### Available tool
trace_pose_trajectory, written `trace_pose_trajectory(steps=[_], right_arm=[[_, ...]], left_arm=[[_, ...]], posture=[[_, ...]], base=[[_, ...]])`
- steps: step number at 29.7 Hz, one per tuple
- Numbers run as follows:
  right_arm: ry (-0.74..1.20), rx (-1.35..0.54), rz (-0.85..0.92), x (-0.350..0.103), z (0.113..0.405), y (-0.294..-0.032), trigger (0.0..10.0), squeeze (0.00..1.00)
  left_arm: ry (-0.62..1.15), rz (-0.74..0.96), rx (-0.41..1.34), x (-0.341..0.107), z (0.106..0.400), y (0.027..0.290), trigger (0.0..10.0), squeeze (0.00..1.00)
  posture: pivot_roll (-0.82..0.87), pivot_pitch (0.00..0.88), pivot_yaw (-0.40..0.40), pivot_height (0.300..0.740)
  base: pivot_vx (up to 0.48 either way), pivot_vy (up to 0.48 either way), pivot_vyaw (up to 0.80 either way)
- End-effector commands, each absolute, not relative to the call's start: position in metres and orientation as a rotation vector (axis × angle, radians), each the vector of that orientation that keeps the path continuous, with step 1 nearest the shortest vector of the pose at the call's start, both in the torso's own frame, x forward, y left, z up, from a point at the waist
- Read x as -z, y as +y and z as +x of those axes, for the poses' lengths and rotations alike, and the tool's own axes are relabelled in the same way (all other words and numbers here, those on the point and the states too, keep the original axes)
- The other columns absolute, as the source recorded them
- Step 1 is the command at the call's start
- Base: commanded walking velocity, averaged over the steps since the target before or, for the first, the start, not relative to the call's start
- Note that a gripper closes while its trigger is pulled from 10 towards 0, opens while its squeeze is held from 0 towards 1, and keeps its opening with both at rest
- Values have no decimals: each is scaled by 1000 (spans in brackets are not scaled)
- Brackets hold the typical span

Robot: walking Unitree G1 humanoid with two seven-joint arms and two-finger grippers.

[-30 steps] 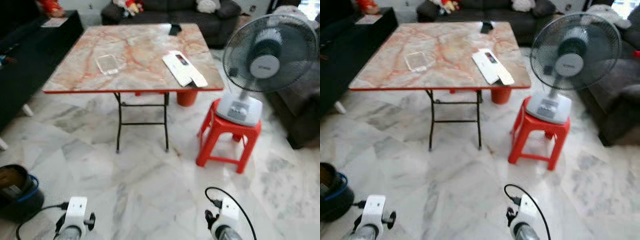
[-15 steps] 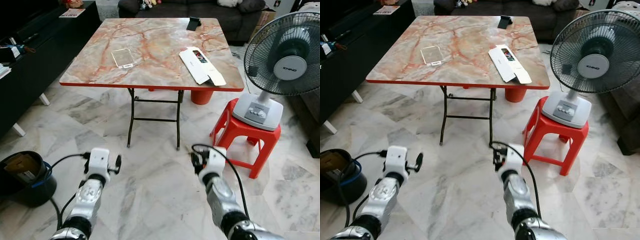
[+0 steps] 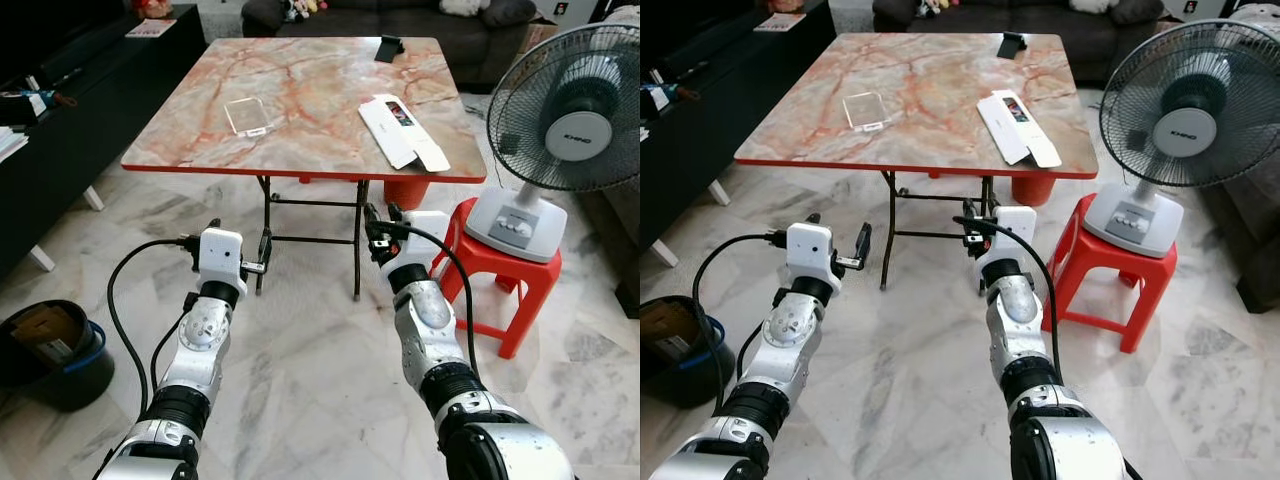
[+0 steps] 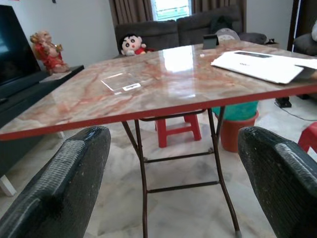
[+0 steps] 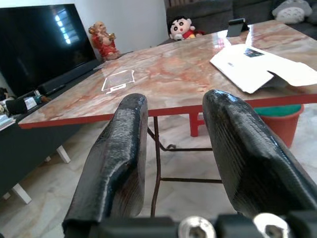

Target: Picking trash to rubbish bin

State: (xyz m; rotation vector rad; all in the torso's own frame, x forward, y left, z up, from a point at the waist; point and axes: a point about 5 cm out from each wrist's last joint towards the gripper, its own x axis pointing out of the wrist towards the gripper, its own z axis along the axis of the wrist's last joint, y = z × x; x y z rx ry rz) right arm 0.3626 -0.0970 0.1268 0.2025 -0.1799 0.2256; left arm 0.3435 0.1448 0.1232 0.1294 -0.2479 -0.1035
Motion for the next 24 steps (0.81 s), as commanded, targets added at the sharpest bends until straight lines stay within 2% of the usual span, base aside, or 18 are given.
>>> trace_pose_trajectory(steps=[1,5,9,12,24], right_arm=[[-205,-249,192,-131,361,-89,10000,0],[-203,-243,230,-127,358,-86,10000,0],[-215,-258,215,-128,356,-80,10000,0],[-224,-262,223,-131,357,-78,10000,0],[-213,-293,231,-130,356,-71,10000,0]], left_arm=[[-230,132,109,-118,341,143,10000,0],[-226,128,109,-118,339,143,10000,0],[-230,122,103,-122,341,147,10000,0],[-234,122,102,-124,343,148,10000,0],[-254,97,93,-131,345,146,10000,0]], posture=[[97,43,43,740],[112,34,47,740],[106,21,55,740],[106,15,56,740],[116,0,56,740]], base=[[0,0,0],[243,0,-756],[322,0,0],[0,0,0],[297,0,-67]])
